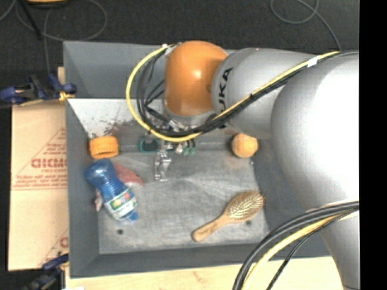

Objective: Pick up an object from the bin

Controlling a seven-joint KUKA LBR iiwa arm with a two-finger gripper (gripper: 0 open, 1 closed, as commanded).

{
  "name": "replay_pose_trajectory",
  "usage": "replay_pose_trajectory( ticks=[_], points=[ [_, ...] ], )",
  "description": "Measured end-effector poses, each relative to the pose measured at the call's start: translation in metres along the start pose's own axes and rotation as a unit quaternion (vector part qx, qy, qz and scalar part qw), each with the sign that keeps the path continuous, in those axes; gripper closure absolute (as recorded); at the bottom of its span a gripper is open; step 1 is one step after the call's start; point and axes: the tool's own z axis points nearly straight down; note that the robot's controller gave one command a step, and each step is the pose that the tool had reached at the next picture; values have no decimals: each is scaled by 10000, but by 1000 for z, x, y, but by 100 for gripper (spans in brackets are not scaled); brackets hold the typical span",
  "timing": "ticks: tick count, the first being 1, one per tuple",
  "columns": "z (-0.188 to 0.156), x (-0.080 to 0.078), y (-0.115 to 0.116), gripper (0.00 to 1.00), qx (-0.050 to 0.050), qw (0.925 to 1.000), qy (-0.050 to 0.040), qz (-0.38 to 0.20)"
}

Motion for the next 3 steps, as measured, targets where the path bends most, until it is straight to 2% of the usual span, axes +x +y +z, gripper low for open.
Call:
replay_pose_trajectory(
  ticks=[1, 2, 3],
  points=[
    [22, 21, 33, 0, 19, 9982, 58, -595],
    [18, 20, 85, 100, 4, 9950, 50, -994],
    [18, 21, 86, 0, -10, 9950, 54, -995]
  ],
)
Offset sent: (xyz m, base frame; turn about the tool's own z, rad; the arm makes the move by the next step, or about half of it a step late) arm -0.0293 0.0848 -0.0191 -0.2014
